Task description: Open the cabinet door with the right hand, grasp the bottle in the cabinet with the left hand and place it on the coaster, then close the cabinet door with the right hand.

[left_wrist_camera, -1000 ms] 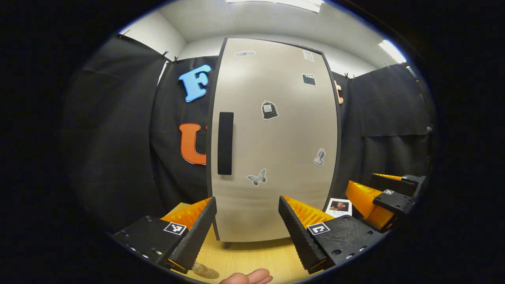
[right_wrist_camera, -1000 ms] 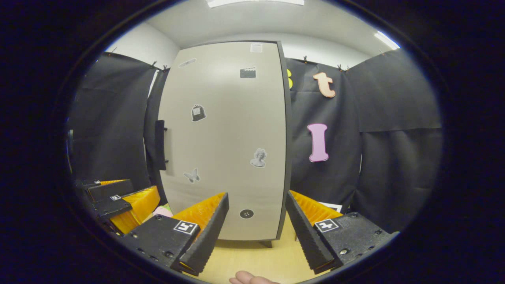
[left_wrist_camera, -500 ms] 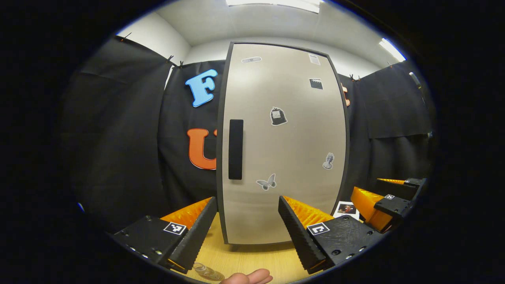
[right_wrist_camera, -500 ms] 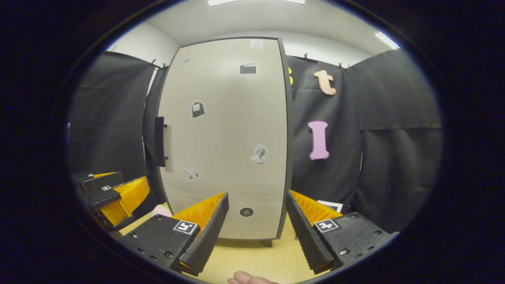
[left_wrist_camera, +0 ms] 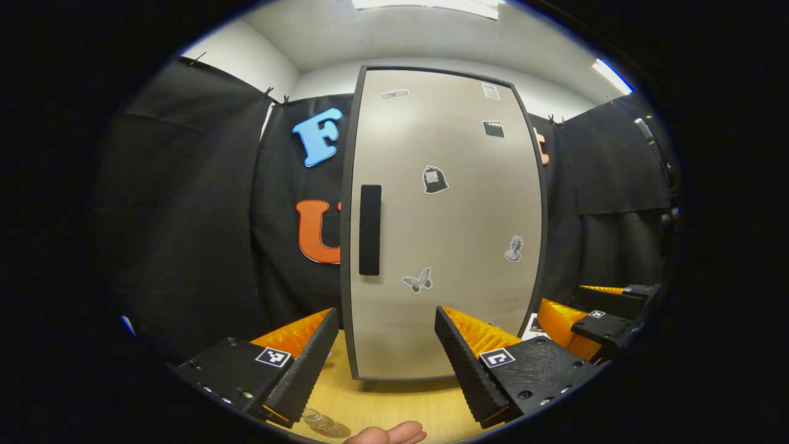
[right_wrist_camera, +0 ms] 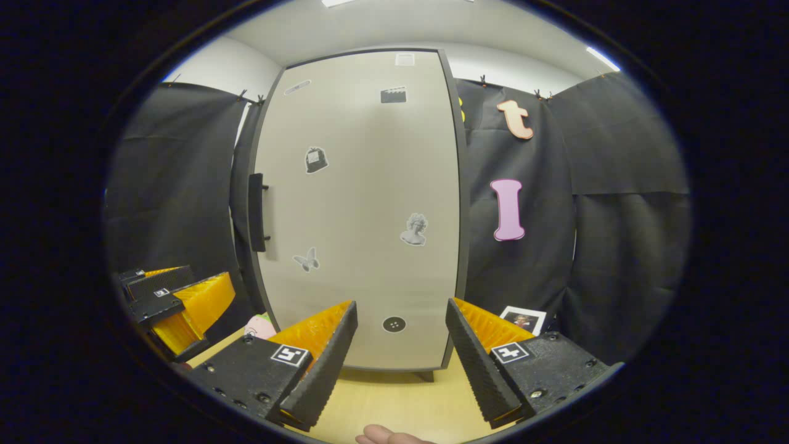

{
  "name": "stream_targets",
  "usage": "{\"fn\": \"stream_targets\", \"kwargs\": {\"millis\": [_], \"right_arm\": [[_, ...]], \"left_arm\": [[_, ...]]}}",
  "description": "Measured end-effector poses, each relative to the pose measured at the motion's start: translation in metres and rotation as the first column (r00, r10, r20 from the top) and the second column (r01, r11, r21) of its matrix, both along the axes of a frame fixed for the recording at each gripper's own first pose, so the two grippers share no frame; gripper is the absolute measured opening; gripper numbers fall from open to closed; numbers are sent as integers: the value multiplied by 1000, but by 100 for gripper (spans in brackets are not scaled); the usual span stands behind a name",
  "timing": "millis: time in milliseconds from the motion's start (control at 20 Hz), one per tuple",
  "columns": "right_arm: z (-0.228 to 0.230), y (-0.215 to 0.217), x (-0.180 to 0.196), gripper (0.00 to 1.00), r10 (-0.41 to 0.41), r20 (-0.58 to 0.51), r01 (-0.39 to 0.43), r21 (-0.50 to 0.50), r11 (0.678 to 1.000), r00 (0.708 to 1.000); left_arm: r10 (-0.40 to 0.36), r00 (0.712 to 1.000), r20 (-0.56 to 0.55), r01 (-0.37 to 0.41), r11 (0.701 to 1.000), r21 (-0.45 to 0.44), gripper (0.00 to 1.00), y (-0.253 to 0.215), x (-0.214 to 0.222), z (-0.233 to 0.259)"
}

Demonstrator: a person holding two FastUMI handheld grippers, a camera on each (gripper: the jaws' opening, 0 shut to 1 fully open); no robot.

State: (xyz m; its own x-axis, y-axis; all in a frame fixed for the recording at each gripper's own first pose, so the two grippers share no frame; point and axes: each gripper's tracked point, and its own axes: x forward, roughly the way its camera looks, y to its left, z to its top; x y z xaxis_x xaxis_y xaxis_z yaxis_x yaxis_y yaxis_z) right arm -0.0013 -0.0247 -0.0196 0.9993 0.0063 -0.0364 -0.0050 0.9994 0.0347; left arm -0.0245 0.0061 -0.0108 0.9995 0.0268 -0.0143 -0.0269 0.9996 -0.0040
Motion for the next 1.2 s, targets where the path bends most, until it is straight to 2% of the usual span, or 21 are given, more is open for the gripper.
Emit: {"fn": "stream_targets", "kwargs": {"millis": [450, 500, 550, 1000, 1050, 1100, 1200], "right_arm": [[0, 0, -1, 93, 23, -1, -23, 0, 1000, 1000], [1, -1, -2, 88, 22, 0, -22, 1, 1000, 1000], [2, -2, -2, 93, 19, 0, -19, 3, 1000, 1000], [2, -1, -5, 93, 25, -2, -25, -4, 1000, 1000], [1, 0, -5, 88, 25, -3, -25, -6, 1000, 1000], [2, 0, -4, 93, 25, -4, -25, -8, 1000, 1000], [1, -1, -4, 93, 21, -6, -21, -8, 1000, 1000]], "left_arm": [[34, 999, 4, -34, 999, -4, 95, 6, -6, -1], [35, 999, 2, -35, 999, -3, 95, 7, -8, -1], [37, 999, 0, -37, 999, -3, 95, 7, -9, -3], [38, 999, -3, -38, 999, 2, 95, 9, -15, 1], [40, 999, -2, -40, 999, 4, 95, 10, -15, 1], [40, 999, -1, -40, 999, 5, 95, 9, -14, 1], [38, 999, -4, -38, 999, 3, 95, 10, -13, 1]]}}
